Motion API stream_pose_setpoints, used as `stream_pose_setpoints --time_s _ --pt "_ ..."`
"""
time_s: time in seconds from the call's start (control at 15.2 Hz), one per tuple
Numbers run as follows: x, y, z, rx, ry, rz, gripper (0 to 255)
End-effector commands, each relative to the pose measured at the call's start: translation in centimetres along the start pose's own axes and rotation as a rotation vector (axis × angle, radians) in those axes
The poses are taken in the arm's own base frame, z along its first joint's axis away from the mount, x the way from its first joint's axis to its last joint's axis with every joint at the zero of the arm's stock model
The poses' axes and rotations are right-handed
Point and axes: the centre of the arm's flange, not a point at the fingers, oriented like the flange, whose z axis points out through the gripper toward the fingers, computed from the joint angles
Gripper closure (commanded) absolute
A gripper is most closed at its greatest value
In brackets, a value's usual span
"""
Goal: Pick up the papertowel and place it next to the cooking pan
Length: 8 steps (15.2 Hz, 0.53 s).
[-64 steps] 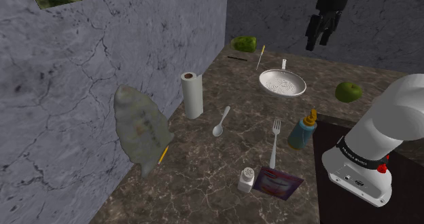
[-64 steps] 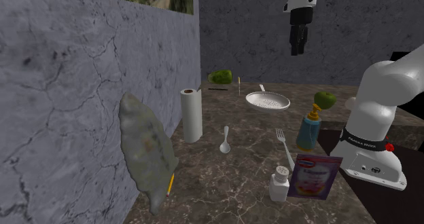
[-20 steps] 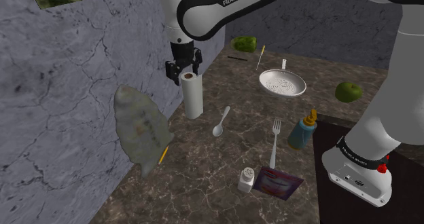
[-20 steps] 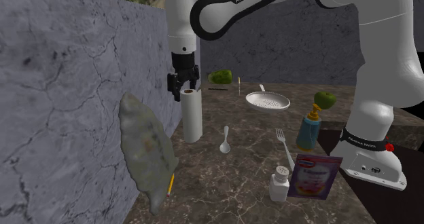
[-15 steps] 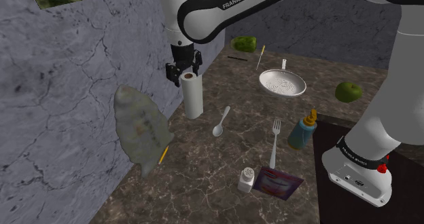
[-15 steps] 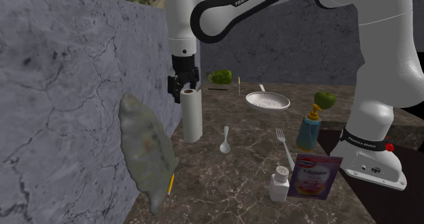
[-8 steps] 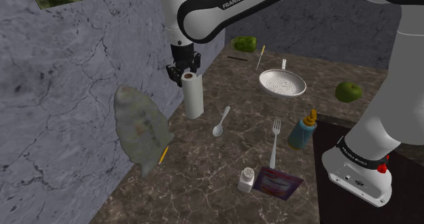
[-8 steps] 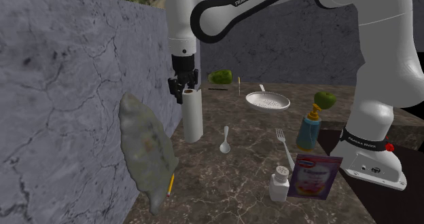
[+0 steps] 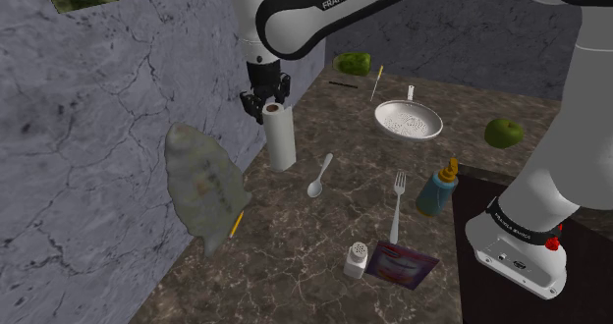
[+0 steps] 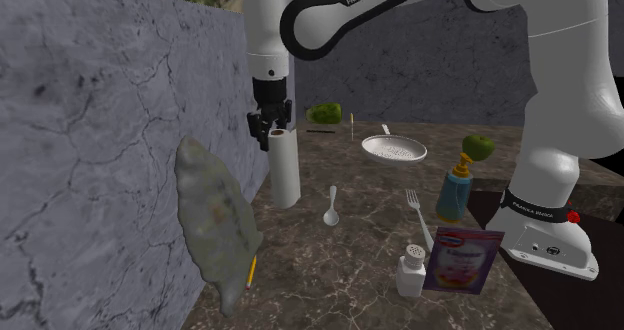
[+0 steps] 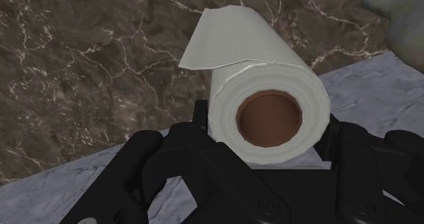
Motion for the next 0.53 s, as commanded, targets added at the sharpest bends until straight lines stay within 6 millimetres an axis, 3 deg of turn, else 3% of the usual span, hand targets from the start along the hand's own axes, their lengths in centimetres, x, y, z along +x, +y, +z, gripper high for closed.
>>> stream_pose_setpoints --time_s 0.0,0.46 --pt "0.1 0.1 -0.9 -0.001 -0.001 0.000 255" --pt "0.3 0.3 -4.6 -0.001 -0.001 0.000 255"
